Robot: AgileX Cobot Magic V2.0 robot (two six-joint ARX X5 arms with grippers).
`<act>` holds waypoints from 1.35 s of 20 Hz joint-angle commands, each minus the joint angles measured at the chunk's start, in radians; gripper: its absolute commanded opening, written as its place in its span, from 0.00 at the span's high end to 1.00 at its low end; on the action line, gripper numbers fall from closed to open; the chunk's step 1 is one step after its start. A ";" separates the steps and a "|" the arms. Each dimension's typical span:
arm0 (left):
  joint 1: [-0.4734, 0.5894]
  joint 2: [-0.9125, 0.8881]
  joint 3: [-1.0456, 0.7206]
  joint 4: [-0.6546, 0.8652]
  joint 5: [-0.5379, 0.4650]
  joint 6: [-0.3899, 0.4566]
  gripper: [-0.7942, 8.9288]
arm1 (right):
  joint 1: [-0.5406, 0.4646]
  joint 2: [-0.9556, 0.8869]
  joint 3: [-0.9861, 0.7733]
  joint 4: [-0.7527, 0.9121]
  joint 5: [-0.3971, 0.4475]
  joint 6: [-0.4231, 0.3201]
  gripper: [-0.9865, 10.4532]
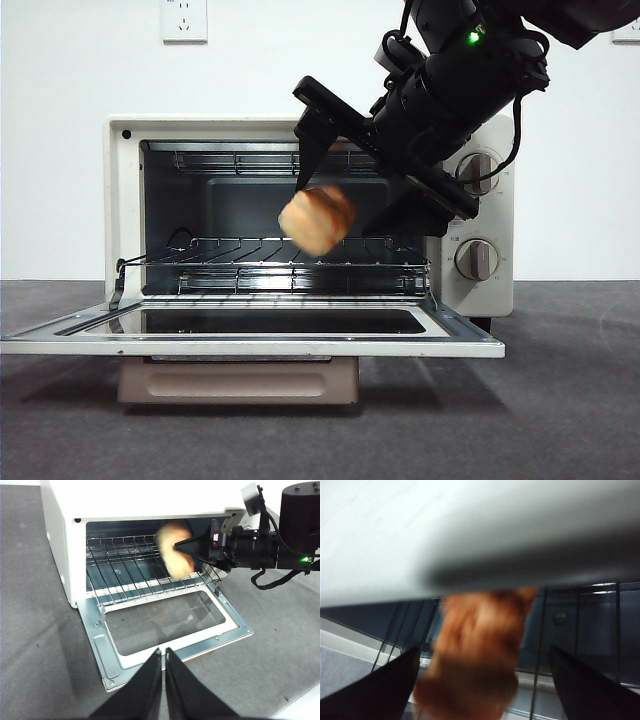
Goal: The left arm flap open the oven, the right arm pick bread and place it into oven, the left arm flap close the oven
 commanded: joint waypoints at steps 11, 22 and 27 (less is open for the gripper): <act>-0.007 0.040 0.016 0.029 -0.078 0.001 0.90 | 0.021 -0.301 0.006 -0.348 -0.270 -0.157 0.54; -0.007 0.305 0.016 0.187 0.142 0.064 0.90 | 0.021 -0.822 0.006 -0.923 -0.406 -0.388 0.54; 0.020 0.364 0.016 0.235 0.233 0.092 0.90 | 0.021 -0.958 0.006 -1.055 -0.336 -0.387 0.54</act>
